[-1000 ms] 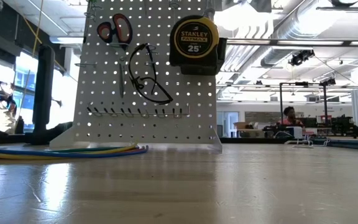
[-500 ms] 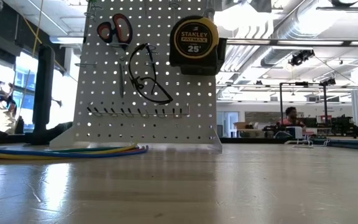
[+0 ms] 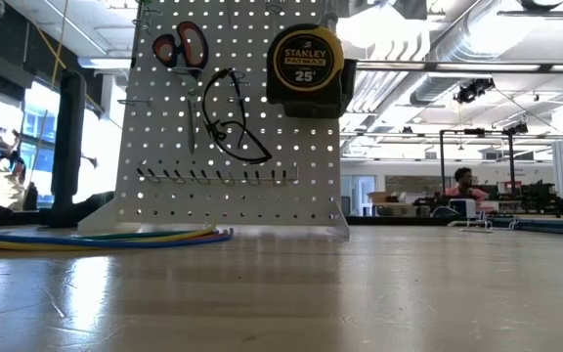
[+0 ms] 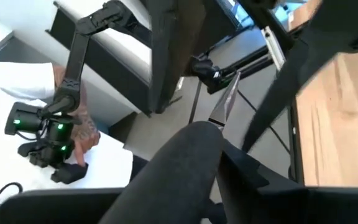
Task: Hang tools onto peg board
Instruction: Hang the plier on the peg board
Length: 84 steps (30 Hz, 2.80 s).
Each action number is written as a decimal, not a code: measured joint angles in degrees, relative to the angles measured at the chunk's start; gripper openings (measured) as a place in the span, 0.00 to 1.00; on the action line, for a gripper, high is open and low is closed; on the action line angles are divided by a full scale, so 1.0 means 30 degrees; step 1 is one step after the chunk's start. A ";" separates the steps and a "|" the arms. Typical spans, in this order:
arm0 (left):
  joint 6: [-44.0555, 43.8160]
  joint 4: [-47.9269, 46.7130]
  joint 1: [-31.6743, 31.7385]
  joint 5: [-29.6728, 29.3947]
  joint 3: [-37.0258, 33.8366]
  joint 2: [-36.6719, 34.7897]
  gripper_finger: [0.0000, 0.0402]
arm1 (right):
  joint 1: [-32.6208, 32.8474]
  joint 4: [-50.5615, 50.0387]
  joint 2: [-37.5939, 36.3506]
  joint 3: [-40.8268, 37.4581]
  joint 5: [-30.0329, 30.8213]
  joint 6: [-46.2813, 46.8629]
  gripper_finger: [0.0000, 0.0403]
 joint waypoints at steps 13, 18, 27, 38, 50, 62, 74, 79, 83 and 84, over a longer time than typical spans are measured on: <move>-0.0802 -0.0324 -0.0022 0.1985 -0.0005 0.1131 0.56 | -0.0233 0.0432 0.0346 0.0000 -0.0373 -0.0016 0.16; -0.1003 0.0428 -0.0015 0.2008 -0.0005 0.1283 0.55 | -0.0233 0.0416 0.0346 0.0000 -0.0625 -0.0012 0.16; -0.0834 0.0211 0.0268 0.1976 -0.0005 0.1274 0.52 | -0.0226 0.0246 0.0346 0.0000 -0.1315 -0.0016 0.16; -0.0841 0.0400 0.0779 0.2161 -0.0005 0.1274 0.52 | -0.0270 -0.0458 0.0339 0.0000 -0.1376 -0.0249 0.16; -0.0688 0.0332 0.0313 0.1971 -0.0005 0.1274 0.52 | -0.0510 -0.0764 0.0332 0.0000 -0.1182 -0.0235 0.16; -0.0427 0.0183 0.0313 0.1809 -0.0005 0.1274 0.39 | -0.0517 -0.0749 0.0332 0.0000 -0.1196 -0.0234 0.16; -0.0732 -0.0395 0.0353 0.0937 0.0013 0.1274 0.08 | -0.0335 -0.0742 0.0295 0.0000 -0.1284 0.0498 0.20; -0.0554 -0.0741 0.0342 0.0959 0.0024 0.1265 0.08 | -0.0226 -0.0438 0.0240 0.0000 -0.1752 0.1796 0.48; -0.0838 -0.1450 0.0174 0.0834 0.0046 0.1032 0.08 | -0.0293 -0.0400 0.0019 0.0000 -0.2299 0.2991 0.61; -0.0907 -0.1725 0.0102 0.0776 0.0053 0.0939 0.08 | -0.0299 -0.0385 -0.0099 0.0000 -0.2263 0.3065 0.62</move>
